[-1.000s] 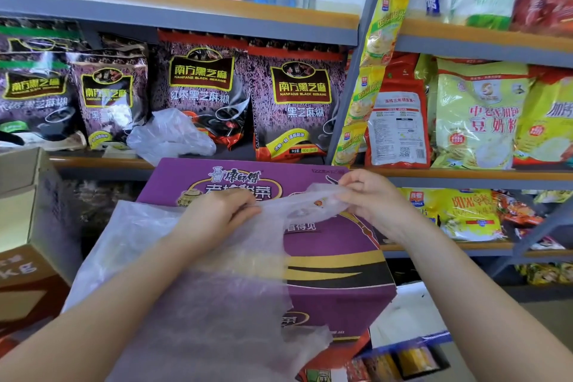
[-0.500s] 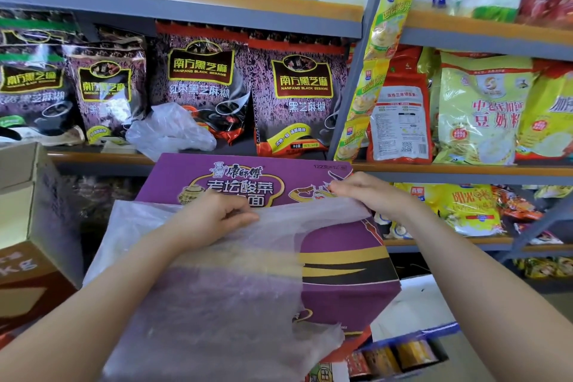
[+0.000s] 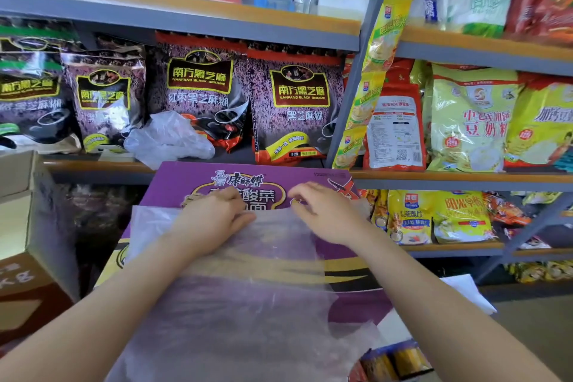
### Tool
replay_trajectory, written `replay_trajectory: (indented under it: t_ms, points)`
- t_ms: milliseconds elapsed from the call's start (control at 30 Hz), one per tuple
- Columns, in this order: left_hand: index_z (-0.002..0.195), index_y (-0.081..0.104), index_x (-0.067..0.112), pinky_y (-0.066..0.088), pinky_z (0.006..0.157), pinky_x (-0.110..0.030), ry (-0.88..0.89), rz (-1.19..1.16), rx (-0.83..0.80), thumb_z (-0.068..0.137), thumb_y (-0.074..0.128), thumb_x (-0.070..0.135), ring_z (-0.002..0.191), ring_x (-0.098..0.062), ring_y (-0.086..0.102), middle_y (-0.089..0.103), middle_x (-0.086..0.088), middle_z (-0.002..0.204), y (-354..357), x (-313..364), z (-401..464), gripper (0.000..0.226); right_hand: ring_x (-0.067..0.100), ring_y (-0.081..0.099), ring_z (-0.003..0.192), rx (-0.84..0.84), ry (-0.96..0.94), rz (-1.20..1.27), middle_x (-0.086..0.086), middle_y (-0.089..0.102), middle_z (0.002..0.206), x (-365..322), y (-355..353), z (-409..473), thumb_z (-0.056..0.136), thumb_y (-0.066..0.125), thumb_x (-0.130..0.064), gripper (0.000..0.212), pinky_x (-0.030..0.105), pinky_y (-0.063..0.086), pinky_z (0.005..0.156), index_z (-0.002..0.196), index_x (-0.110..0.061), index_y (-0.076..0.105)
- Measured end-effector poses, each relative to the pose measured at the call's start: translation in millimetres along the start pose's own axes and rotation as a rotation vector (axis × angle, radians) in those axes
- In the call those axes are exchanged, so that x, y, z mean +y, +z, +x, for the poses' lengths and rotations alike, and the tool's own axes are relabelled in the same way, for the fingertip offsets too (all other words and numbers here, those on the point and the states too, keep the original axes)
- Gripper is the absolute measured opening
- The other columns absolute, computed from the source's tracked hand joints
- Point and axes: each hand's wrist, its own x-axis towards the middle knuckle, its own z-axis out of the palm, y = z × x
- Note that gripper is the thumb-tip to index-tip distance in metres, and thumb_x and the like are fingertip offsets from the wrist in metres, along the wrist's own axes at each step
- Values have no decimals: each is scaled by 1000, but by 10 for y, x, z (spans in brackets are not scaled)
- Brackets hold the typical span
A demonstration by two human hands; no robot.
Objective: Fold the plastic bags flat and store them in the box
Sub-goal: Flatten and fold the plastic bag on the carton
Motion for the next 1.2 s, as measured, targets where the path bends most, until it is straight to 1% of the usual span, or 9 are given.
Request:
replay_trajectory:
  t_ms: [100, 300, 433, 533, 667, 767, 867, 1033, 1200]
  points:
    - [80, 60, 9, 22, 45, -24, 53, 1, 61, 91, 37, 47, 75, -30, 63, 61, -7, 87, -29, 112, 56, 46, 22, 49, 117, -131, -51, 30, 3, 54, 128, -177, 121, 82, 95, 46, -36, 35, 36, 42, 93, 124, -16, 50]
    - [88, 57, 10, 46, 66, -35, -48, -7, -70, 94, 42, 43, 87, -31, 61, 67, -9, 88, -42, -54, -46, 36, 23, 43, 111, -161, -6, -201, 5, 47, 120, -108, 202, 86, 92, 47, -44, 38, 36, 37, 88, 112, -13, 54]
    - [94, 59, 14, 45, 68, -33, -146, 56, -159, 95, 40, 44, 96, -25, 58, 63, -4, 98, -110, -268, -163, 36, 23, 47, 109, -155, 69, -179, 3, 46, 121, -39, 162, 67, 91, 50, -45, 38, 35, 39, 90, 109, -13, 60]
    - [98, 59, 20, 40, 63, -30, -152, 157, -174, 94, 38, 48, 97, -23, 60, 65, 0, 99, -223, -393, -211, 36, 25, 54, 95, -203, 155, -67, 4, 49, 109, -34, 88, 137, 87, 57, -40, 29, 35, 44, 77, 96, -13, 59]
    - [89, 61, 16, 39, 55, -30, -141, 167, -89, 92, 43, 47, 80, -28, 64, 67, -5, 84, -323, -540, -252, 36, 19, 48, 74, -252, 166, -82, -4, 51, 77, -63, 8, 249, 81, 63, -32, 27, 29, 32, 55, 64, -27, 42]
    - [76, 58, 13, 40, 37, -26, 3, 173, 32, 85, 40, 47, 51, -28, 61, 60, -5, 72, -360, -658, -254, 39, 16, 43, 65, -221, 187, 139, -4, 45, 65, -37, -15, 297, 81, 61, -20, 26, 30, 29, 56, 62, -17, 44]
    - [71, 59, 9, 45, 41, -27, 73, 185, 72, 87, 36, 45, 51, -29, 60, 60, -8, 65, -394, -788, -197, 46, 9, 34, 55, -178, 209, 527, -7, 35, 56, -19, -95, 281, 84, 58, -6, 27, 26, 24, 54, 61, -10, 46]
    - [59, 56, 9, 41, 32, -28, 62, 189, 85, 83, 37, 36, 45, -27, 58, 57, -8, 52, -525, -872, 18, 41, 3, 34, 43, -216, 253, 699, -9, 32, 45, -48, -277, 229, 91, 55, -7, 45, 15, 30, 44, 48, -9, 42]
    - [82, 65, 4, 48, 58, -37, 52, 71, 10, 88, 31, 40, 73, -32, 60, 65, -16, 76, -500, -943, 257, 50, 9, 32, 54, -183, 263, 352, -3, 29, 54, 34, -351, 283, 90, 58, -27, 47, 28, 23, 57, 48, -17, 39]
